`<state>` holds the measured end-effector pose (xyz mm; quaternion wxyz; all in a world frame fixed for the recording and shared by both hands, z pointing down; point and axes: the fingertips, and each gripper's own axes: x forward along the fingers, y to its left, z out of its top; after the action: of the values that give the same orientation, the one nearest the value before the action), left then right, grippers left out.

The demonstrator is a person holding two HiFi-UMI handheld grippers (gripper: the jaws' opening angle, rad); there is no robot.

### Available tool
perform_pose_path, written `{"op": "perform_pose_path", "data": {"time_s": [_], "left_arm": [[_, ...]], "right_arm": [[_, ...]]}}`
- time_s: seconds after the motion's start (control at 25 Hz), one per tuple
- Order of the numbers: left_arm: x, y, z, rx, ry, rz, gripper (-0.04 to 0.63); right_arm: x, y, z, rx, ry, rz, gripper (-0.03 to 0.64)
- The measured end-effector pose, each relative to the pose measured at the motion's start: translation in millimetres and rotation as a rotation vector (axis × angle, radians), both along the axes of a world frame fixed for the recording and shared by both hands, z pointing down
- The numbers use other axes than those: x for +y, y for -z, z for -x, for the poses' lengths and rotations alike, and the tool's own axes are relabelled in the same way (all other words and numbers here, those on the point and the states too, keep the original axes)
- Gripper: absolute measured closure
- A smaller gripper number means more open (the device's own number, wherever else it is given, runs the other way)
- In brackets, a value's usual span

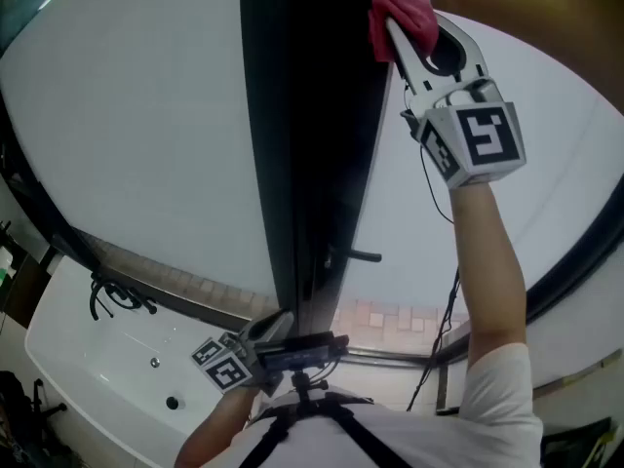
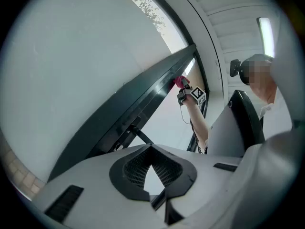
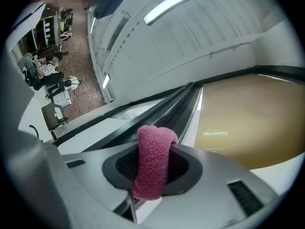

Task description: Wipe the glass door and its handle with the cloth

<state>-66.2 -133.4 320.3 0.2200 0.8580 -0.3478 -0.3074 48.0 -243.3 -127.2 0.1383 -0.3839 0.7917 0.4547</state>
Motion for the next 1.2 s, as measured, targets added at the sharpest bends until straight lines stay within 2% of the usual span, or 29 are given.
{"op": "perform_pose_path", "data": {"time_s": [0.12,0.48,0.92,1.2], "left_arm": [[0,-3,12,0.002,0.012,0.014,0.603],[-6,-4,7,-0.011,0.007,0.001,0.603],[-11,-13,13,-0.012,0.029,-0.013,0.603],[-29,12,23,0.000,0.032,-0.025,0.603]], "right_arm": [[-2,-2,-2,0.002,-0.009,0.017,0.515],[-1,-1,-2,0.016,-0.012,-0.030,0.515],[1,2,-4,0.020,-0.064,-0.091,0.515],[-23,26,23,0.065,-0.078,-0.079,0.515]]}}
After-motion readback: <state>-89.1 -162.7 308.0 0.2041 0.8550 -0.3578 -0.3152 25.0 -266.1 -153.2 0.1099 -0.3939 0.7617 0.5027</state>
